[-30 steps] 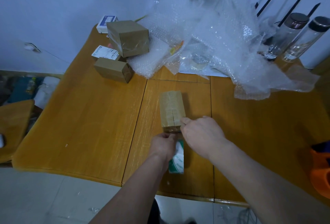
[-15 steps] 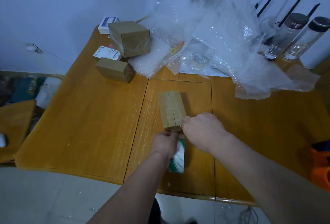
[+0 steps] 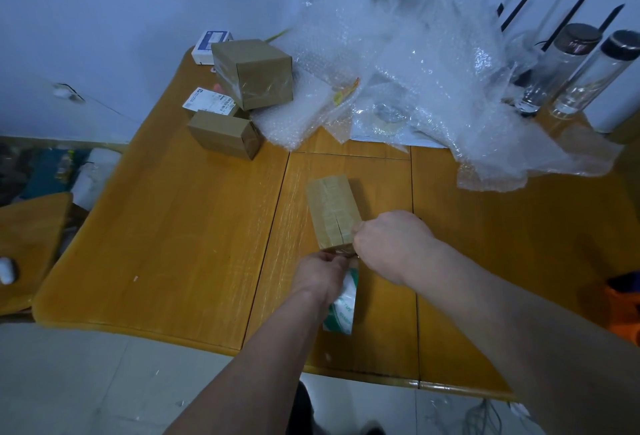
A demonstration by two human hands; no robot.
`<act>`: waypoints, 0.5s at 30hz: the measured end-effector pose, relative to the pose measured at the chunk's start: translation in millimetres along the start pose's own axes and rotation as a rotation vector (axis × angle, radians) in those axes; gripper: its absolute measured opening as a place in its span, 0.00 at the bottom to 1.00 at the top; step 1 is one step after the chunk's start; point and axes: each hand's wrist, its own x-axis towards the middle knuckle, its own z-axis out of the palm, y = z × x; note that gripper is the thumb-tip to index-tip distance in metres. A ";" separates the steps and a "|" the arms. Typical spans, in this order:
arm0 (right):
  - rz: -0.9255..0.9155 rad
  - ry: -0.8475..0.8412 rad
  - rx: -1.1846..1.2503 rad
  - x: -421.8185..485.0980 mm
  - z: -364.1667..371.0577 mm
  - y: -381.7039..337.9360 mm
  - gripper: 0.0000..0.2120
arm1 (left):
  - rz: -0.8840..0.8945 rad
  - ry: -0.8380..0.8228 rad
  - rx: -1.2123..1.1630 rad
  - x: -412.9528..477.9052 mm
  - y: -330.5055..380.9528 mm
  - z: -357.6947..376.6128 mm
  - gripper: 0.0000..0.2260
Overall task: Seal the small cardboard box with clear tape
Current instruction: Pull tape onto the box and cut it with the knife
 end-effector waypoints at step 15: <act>0.057 0.099 0.297 -8.5 26.6 34.5 0.17 | 0.014 -0.014 0.049 -5.0 -7.6 -8.1 0.06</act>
